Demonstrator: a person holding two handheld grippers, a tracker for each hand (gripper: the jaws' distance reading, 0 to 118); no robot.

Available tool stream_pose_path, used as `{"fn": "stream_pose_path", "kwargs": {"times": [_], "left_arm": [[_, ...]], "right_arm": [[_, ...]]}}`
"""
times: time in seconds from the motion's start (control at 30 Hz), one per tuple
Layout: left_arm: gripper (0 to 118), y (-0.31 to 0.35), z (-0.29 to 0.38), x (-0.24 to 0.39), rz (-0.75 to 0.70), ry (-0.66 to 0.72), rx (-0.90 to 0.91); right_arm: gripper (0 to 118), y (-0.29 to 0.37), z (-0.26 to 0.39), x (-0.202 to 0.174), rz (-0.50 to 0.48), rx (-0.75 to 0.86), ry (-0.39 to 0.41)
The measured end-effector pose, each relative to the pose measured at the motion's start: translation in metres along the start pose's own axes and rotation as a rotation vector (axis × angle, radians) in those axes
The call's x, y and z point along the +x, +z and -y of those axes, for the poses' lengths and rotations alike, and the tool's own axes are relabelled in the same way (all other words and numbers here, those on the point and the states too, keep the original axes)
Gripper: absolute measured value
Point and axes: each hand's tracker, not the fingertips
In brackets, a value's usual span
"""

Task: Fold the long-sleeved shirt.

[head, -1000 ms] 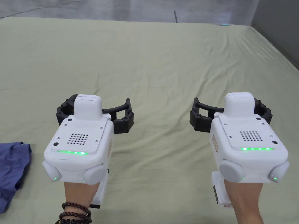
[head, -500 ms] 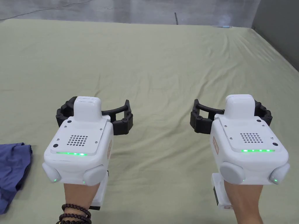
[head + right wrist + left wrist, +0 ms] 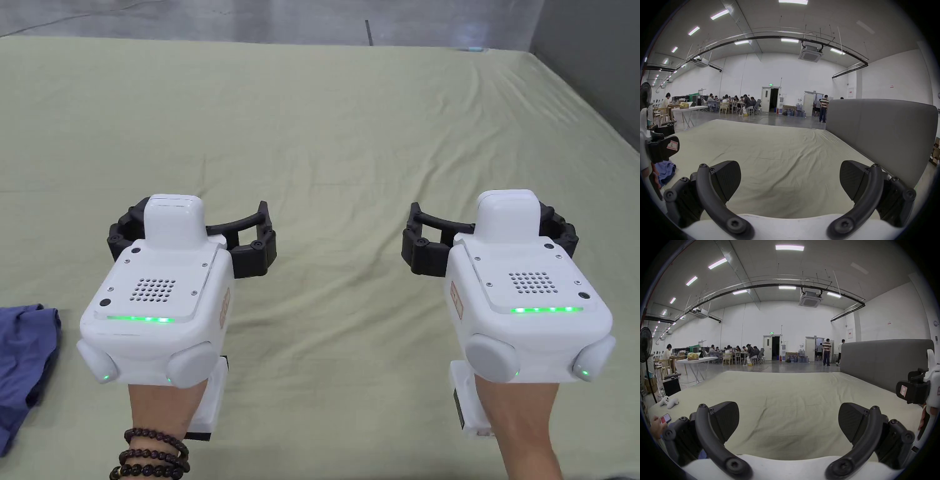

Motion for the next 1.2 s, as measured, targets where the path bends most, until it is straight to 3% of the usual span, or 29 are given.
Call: {"fn": "stream_pose_path", "kwargs": {"times": [0.87,1.0,1.07,1.13,1.2], "left_arm": [[118,-0.002,0.001,-0.006,-0.006,0.001,-0.011],[118,-0.002,0.0,-0.006,-0.014,0.012,-0.012],[118,-0.002,0.0,-0.006,-0.018,0.005,-0.013],[118,-0.001,-0.001,-0.006,-0.016,-0.002,-0.012],[118,0.0,-0.001,-0.005,-0.017,-0.008,-0.009]], "right_arm": [[118,-0.004,0.002,0.001,-0.009,-0.018,-0.01],[118,-0.01,0.0,0.007,-0.167,-0.089,-0.113],[118,-0.014,-0.002,0.005,-0.129,-0.125,-0.173],[118,-0.017,-0.005,0.001,-0.025,-0.162,-0.181],[118,-0.016,-0.008,0.0,-0.043,-0.183,-0.151]]}}
